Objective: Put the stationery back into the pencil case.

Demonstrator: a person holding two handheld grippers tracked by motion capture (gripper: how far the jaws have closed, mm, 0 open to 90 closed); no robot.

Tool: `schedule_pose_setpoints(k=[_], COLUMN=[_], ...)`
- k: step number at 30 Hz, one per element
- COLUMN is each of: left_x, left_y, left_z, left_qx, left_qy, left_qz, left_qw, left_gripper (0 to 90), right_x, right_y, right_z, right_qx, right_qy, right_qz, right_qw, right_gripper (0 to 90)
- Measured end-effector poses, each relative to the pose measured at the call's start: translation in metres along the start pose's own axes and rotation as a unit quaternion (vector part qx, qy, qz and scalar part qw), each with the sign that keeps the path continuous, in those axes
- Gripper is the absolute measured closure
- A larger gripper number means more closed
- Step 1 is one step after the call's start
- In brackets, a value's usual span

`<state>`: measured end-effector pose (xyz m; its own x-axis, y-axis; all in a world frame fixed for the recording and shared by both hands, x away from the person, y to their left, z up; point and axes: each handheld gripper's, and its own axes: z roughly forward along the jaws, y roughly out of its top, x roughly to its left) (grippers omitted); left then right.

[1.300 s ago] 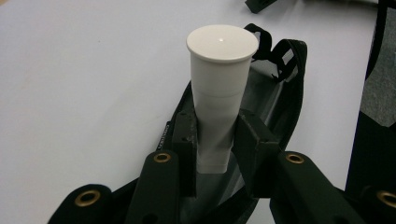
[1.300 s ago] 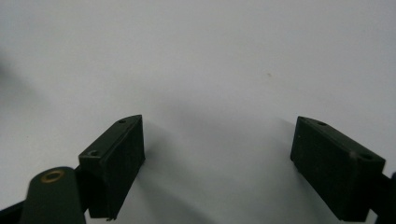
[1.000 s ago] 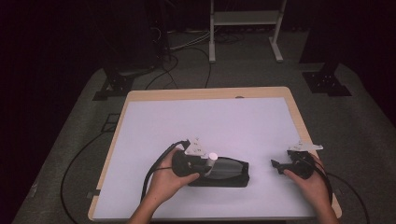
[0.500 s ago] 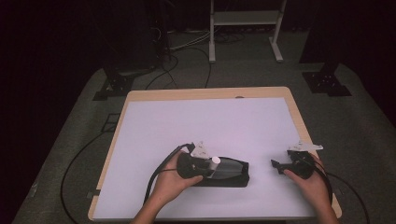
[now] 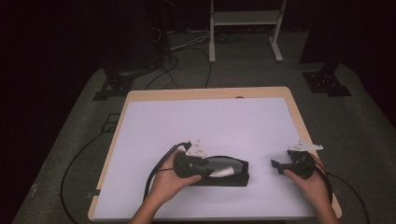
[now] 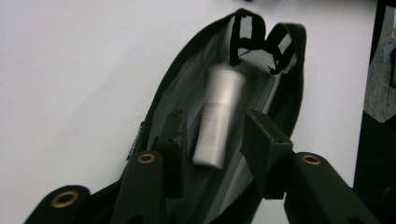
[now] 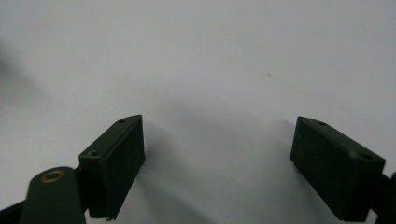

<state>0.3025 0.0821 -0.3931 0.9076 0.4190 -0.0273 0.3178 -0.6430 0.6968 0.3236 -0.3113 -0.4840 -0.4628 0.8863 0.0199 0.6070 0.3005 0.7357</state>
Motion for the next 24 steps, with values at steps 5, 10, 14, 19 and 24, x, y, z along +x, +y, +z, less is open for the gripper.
schedule_pose_setpoints(k=[5,10,14,19,24], left_x=[0.003,0.007,0.011,0.017,0.021], left_y=[-0.003,-0.008,-0.016,-0.029,-0.044], left_z=[-0.016,-0.027,-0.037,-0.047,-0.055], left_qx=[-0.013,-0.022,-0.025,-0.033,-0.037], left_qy=[0.008,0.018,0.027,0.039,0.047], left_qz=[-0.008,-0.021,-0.033,-0.052,-0.064], left_qw=[0.9999,0.9994,0.9988,0.9974,0.9961], left_gripper=[52.3,44.3,38.2,31.4,26.8], right_x=[0.0,0.0,0.0,0.0,0.0], right_y=[0.0,0.0,0.0,0.0,0.0], right_z=[0.0,0.0,0.0,0.0,0.0], right_qx=[0.0,0.0,0.0,0.0,0.0], right_qy=[0.0,0.0,0.0,0.0,0.0], right_qz=[0.0,0.0,0.0,0.0,0.0], right_qw=[1.0,1.0,1.0,1.0,1.0], right_gripper=[16.5,16.5,16.5,16.5,16.5])
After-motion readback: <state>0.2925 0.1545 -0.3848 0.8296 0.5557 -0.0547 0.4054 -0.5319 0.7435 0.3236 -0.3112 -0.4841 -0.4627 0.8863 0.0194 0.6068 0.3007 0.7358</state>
